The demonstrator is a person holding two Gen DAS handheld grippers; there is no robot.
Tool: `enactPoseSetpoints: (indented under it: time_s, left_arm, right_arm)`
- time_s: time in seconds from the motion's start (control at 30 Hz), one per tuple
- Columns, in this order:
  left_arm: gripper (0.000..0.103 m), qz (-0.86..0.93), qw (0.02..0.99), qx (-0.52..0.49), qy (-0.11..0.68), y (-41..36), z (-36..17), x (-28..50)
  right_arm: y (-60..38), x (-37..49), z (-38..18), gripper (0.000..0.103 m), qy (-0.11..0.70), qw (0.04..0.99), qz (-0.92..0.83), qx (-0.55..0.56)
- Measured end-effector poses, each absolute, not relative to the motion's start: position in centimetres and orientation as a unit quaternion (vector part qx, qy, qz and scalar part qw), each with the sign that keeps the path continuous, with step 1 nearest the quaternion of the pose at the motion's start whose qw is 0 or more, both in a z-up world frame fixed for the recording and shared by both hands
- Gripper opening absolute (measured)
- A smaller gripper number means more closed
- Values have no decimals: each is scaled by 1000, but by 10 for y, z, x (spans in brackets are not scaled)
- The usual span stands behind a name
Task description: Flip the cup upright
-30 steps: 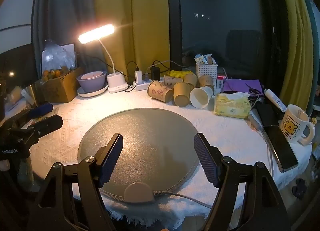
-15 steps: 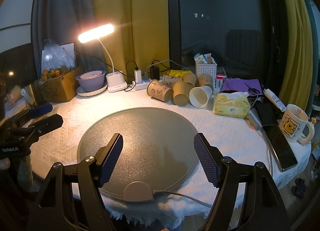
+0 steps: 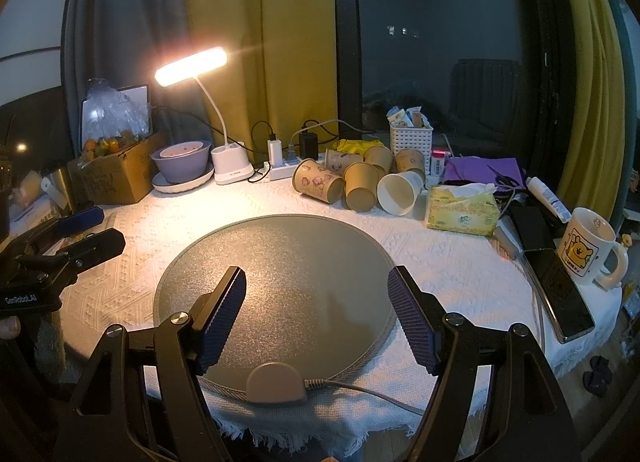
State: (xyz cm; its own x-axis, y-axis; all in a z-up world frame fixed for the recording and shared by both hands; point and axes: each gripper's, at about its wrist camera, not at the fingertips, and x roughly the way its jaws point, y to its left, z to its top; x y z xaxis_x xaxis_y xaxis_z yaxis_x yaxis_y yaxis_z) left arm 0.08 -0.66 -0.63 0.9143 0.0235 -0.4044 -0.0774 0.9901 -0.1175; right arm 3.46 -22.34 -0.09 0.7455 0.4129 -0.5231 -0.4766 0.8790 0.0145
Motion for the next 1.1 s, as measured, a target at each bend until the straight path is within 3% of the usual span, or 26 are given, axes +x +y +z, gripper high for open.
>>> enactPoseSetpoints:
  time_s: [1.1]
  left_arm:
    - [98, 13, 975, -63, 211, -13, -7, 2]
  right_arm:
    - [-227, 36, -2, 76, 266, 933, 236, -59]
